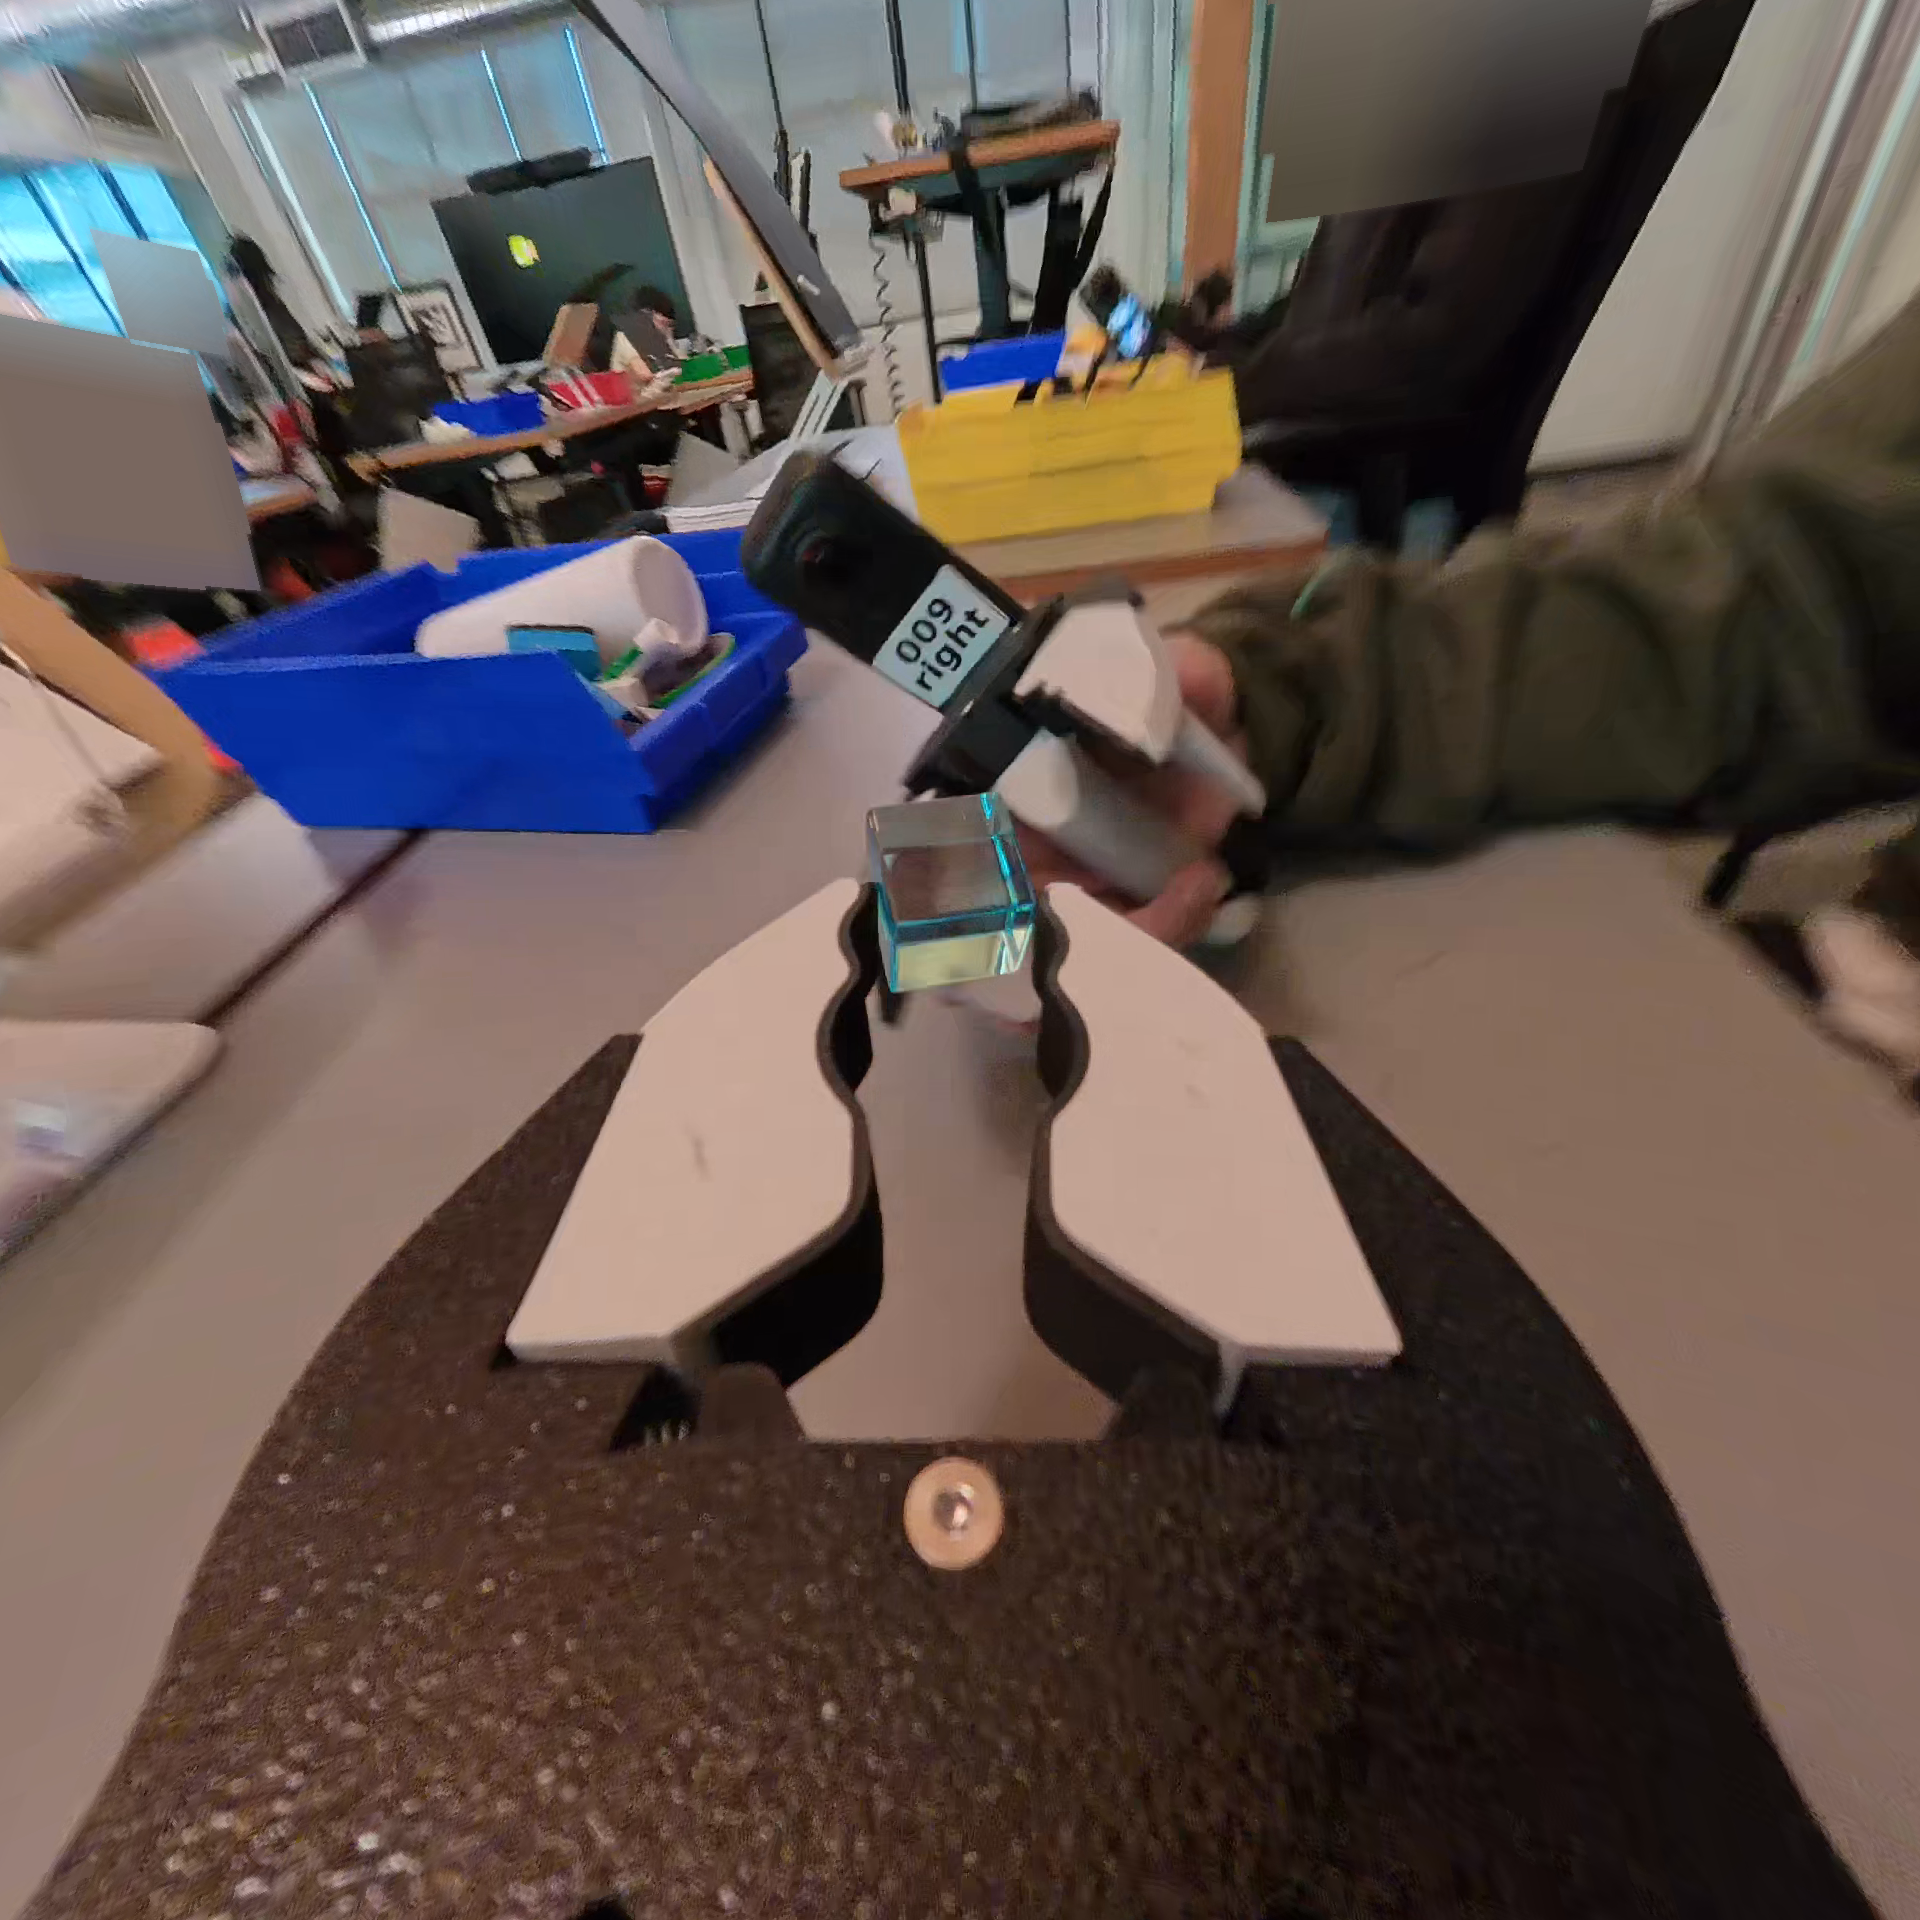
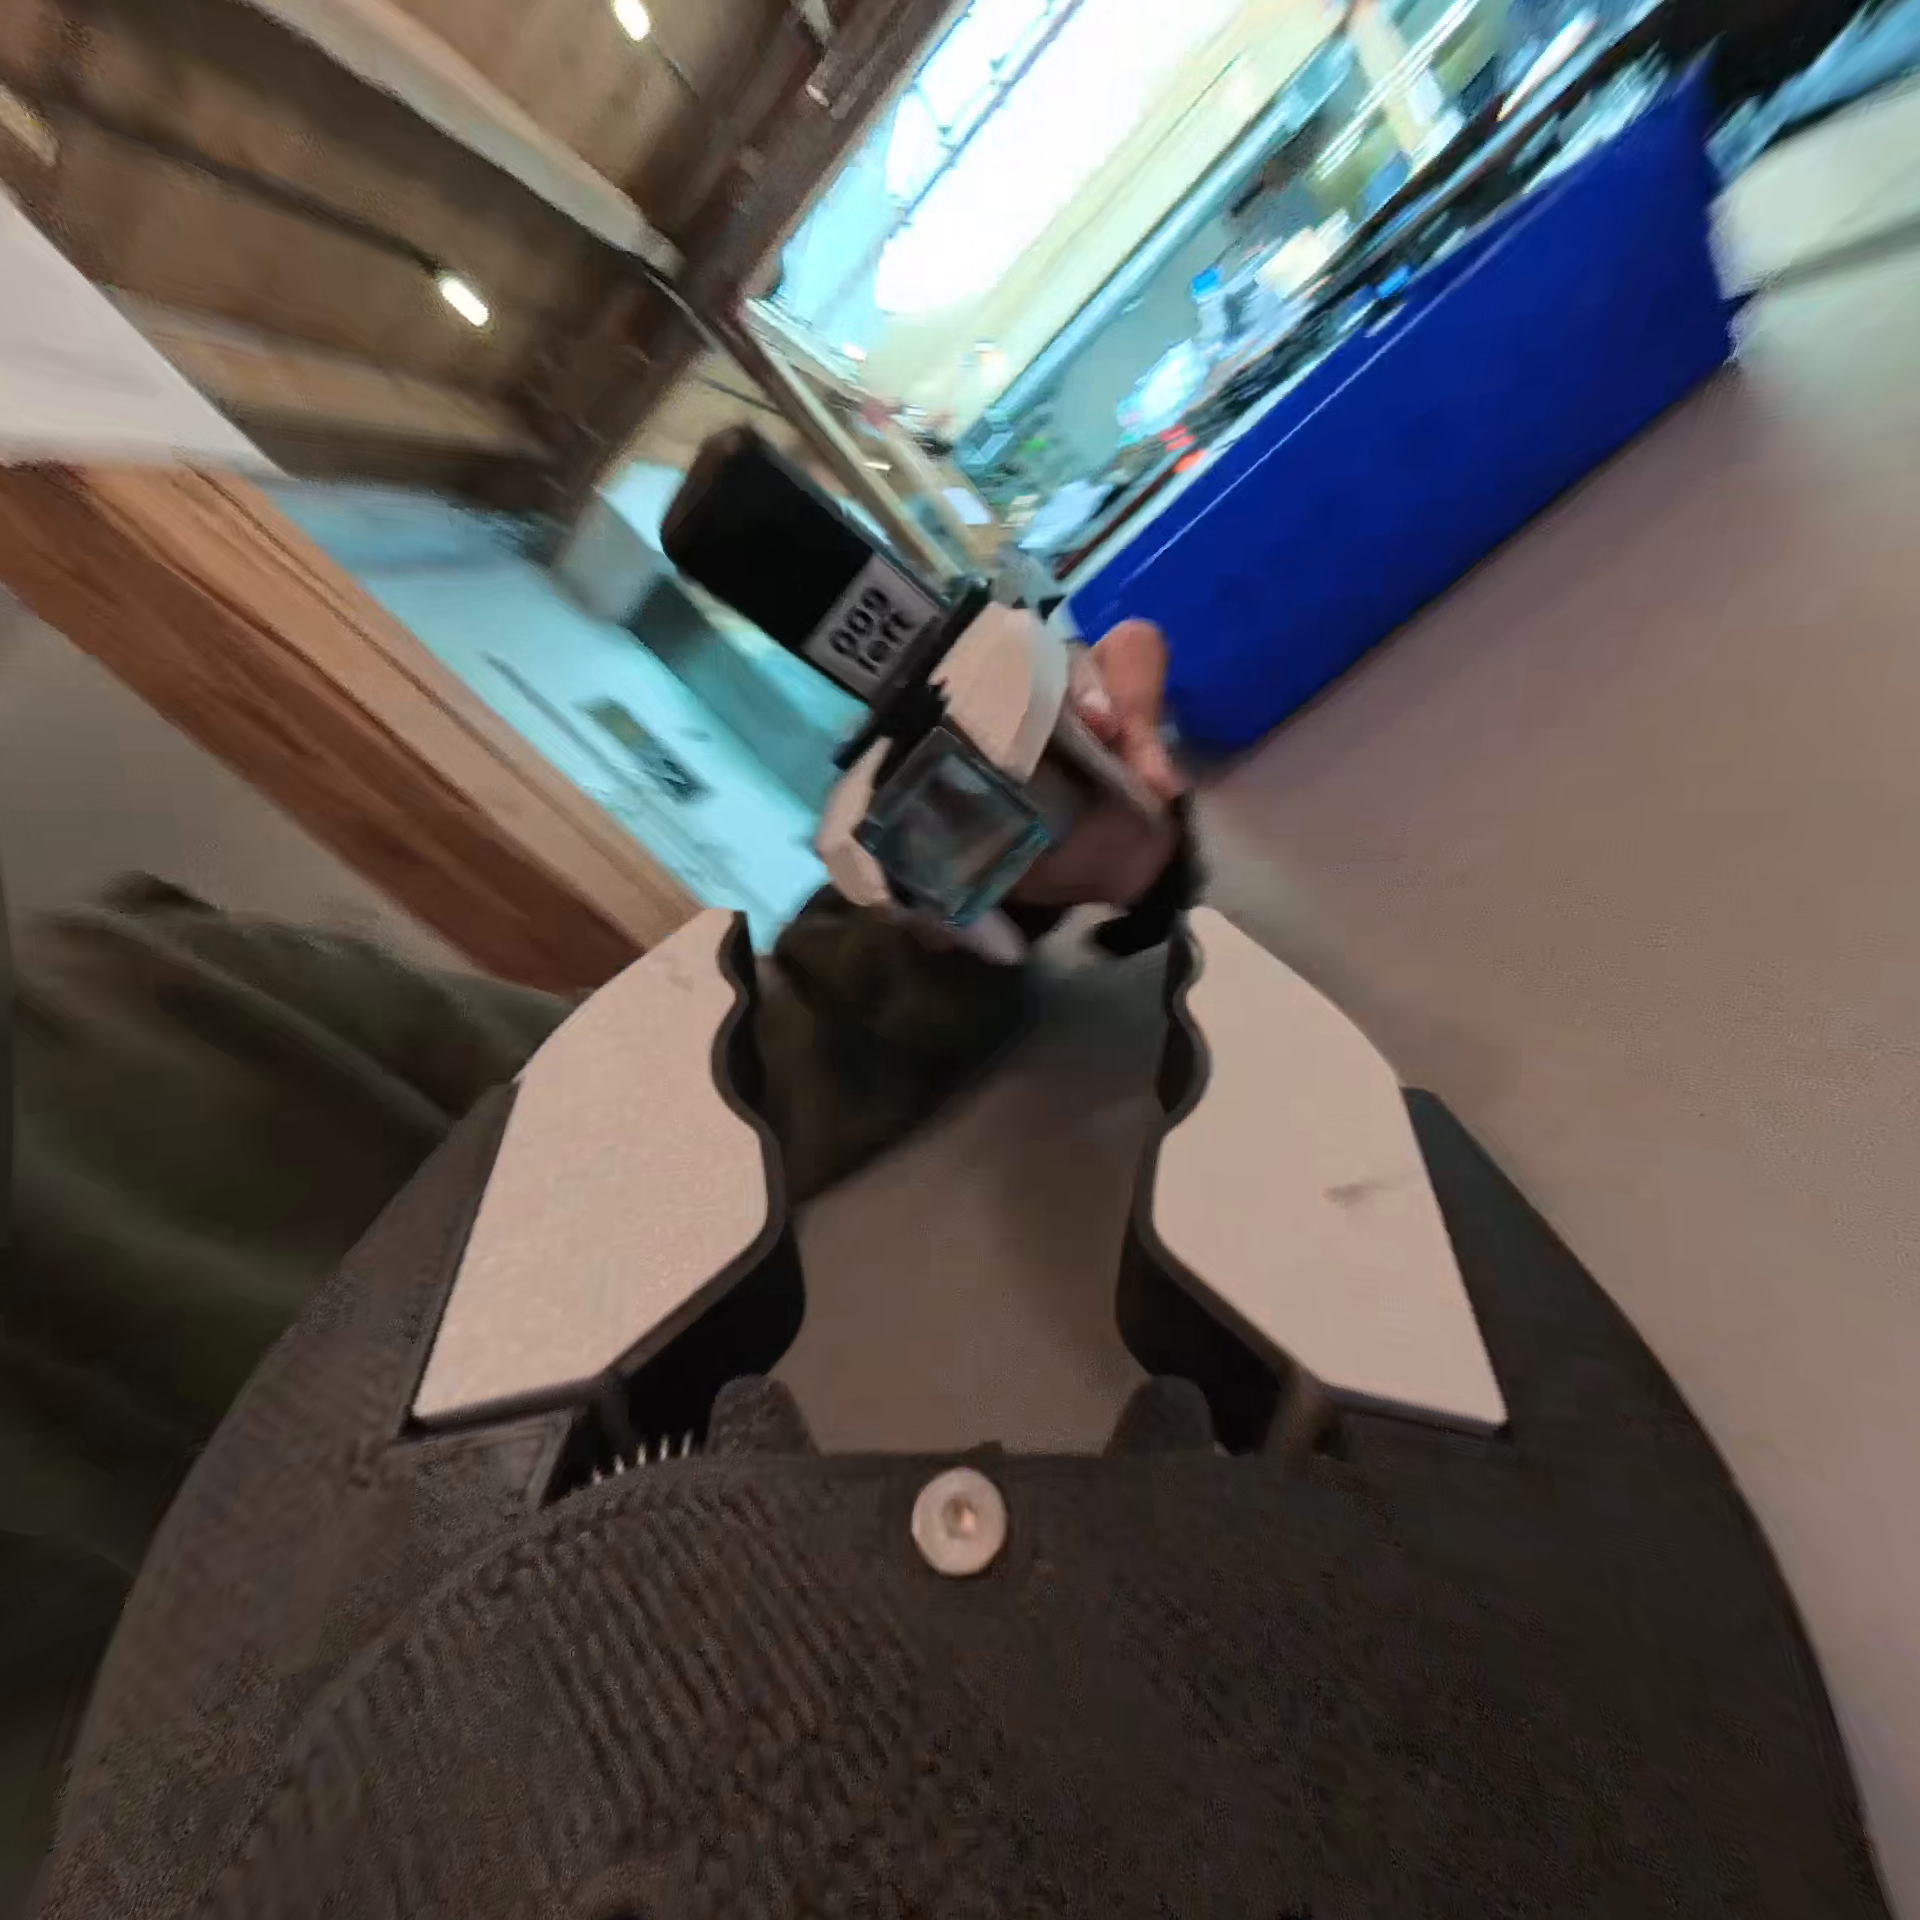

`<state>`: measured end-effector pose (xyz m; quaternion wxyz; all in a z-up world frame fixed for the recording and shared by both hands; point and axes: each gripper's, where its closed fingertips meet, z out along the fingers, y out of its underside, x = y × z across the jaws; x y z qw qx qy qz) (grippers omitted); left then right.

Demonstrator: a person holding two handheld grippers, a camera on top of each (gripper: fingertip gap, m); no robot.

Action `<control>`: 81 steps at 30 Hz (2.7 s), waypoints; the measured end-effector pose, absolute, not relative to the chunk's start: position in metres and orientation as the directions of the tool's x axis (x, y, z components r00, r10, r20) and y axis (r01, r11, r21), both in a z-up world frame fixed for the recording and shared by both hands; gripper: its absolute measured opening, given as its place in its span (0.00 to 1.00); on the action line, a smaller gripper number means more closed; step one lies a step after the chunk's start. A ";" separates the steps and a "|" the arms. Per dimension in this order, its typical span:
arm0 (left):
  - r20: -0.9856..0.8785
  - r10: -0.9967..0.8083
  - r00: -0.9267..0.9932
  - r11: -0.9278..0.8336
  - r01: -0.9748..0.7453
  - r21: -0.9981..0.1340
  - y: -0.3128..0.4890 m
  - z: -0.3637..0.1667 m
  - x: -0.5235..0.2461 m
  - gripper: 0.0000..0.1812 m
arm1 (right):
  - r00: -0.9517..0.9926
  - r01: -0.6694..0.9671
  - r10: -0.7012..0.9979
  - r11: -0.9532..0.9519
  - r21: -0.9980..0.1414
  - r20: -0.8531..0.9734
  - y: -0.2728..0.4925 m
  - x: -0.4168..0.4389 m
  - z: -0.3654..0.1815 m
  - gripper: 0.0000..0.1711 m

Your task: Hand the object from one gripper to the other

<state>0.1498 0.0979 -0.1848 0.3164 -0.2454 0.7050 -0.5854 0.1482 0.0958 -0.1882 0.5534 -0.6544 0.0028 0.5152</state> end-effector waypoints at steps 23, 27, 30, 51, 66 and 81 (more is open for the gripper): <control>-0.160 -0.933 -0.324 0.174 -0.014 -0.985 0.112 -0.187 0.194 0.28 | 0.163 -0.943 0.503 -0.173 -0.284 -0.849 0.108 0.219 -0.175 0.15; -0.129 -0.975 -0.180 0.137 -0.031 -0.990 0.113 -0.186 0.203 0.31 | 0.096 -0.972 0.509 -0.138 -0.192 -0.855 0.111 0.221 -0.177 0.15; -0.452 -0.889 -0.075 0.455 -0.019 -0.890 0.109 -0.186 0.203 0.30 | 0.047 -0.982 0.546 -0.128 -0.139 -0.837 0.111 0.217 -0.171 0.15; -0.116 -0.752 -0.649 0.139 0.017 -0.990 0.085 -0.177 0.162 0.15 | 0.688 -0.424 0.616 -0.087 -0.902 -0.383 0.085 0.185 -0.166 0.34; 0.007 -0.683 -0.730 0.084 -0.089 -0.993 0.075 -0.192 0.155 0.15 | 0.806 -0.070 0.591 0.036 -0.997 -0.035 0.088 0.149 -0.171 0.16; -0.444 -0.896 -0.032 0.444 -0.025 -0.896 0.098 -0.183 0.203 0.22 | 0.847 -0.490 0.331 0.187 -0.851 -0.415 0.105 0.202 -0.158 0.16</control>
